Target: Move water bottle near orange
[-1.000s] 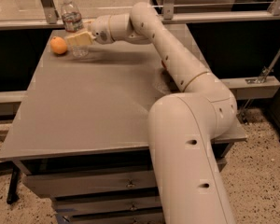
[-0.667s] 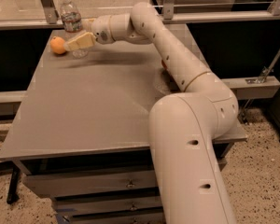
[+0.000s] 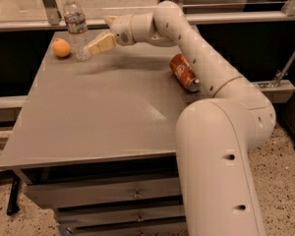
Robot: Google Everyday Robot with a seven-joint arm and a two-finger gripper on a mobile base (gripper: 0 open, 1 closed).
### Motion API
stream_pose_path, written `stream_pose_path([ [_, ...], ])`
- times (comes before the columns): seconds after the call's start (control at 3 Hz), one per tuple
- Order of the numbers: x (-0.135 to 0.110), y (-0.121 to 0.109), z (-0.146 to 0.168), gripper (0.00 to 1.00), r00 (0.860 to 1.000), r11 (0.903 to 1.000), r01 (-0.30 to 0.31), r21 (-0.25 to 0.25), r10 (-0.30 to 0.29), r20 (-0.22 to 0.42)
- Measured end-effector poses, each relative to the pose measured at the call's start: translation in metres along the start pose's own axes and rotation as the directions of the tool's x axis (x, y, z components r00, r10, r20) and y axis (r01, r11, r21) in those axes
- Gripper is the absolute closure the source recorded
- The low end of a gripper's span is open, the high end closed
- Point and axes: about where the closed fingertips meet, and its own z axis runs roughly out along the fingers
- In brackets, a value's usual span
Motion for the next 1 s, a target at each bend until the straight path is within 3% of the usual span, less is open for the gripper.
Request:
stream_pose_path([
  [0.33, 0.005, -0.007, -0.061, 0.00, 0.999, 0.9951, 0.035, 0.092, -0.033, -0.021],
  [0.67, 0.011, -0.007, -0.126, 0.00, 0.996, 0.9768, 0.085, 0.197, -0.075, -0.055],
  [1.0, 0.021, -0.007, -0.141, 0.00, 0.996, 0.9737, 0.078, 0.214, -0.065, -0.066],
])
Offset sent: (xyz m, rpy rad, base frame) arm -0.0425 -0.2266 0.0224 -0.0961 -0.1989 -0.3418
